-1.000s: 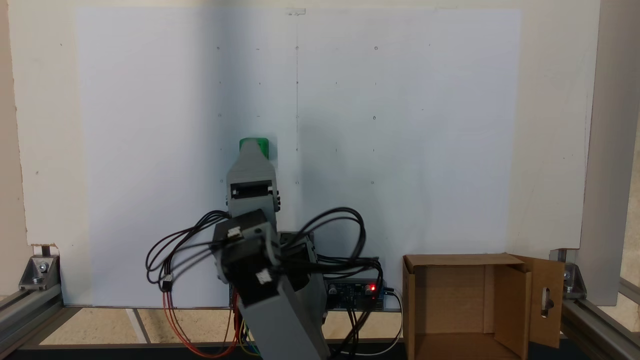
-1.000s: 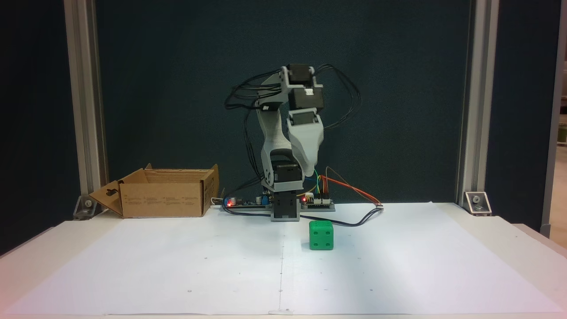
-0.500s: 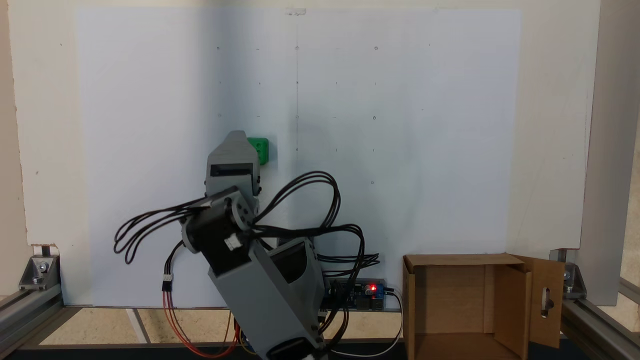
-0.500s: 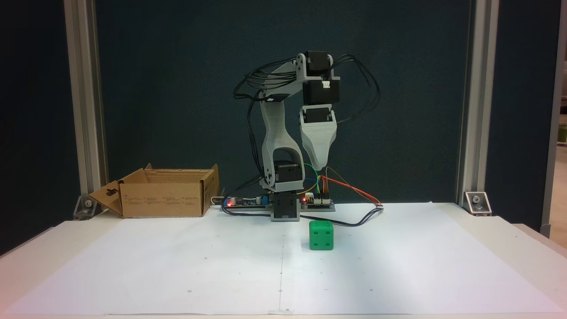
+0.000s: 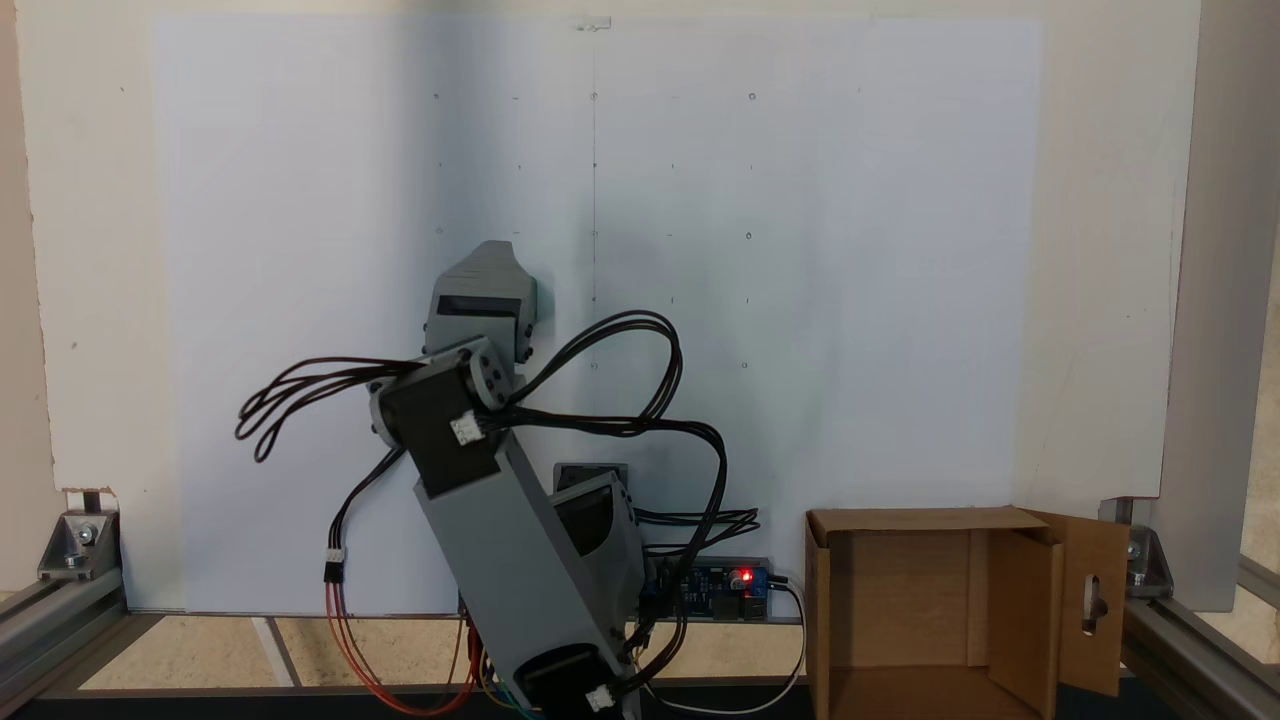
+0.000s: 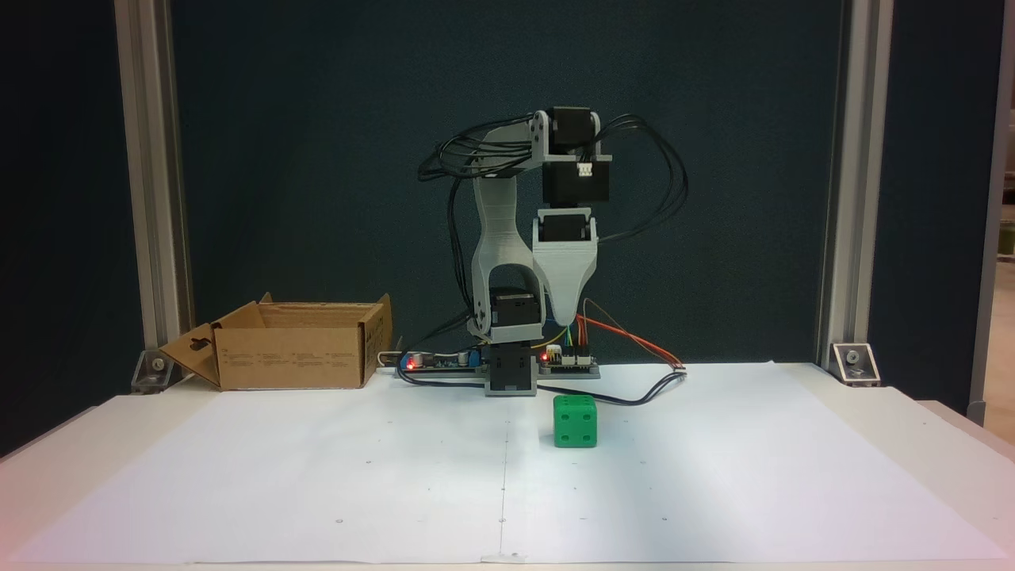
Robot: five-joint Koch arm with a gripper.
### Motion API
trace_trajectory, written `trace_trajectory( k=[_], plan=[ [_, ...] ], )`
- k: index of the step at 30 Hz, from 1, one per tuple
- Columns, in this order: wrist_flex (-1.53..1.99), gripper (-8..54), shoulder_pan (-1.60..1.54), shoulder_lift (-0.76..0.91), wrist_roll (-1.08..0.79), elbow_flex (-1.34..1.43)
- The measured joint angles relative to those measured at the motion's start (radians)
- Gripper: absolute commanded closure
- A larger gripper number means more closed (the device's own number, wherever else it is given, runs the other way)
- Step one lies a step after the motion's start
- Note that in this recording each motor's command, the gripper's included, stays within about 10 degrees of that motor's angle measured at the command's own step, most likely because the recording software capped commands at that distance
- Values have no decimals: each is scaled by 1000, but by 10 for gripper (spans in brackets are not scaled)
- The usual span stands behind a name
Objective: Grasp a green dice and put it in the bin.
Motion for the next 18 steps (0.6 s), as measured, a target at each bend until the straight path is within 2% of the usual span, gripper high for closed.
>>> trace_trajectory(
  k=[8, 18],
  plan=[
    [-137, 13, -3, 0, 0, 160],
    [-164, 12, -9, 0, 31, 204]
  ],
)
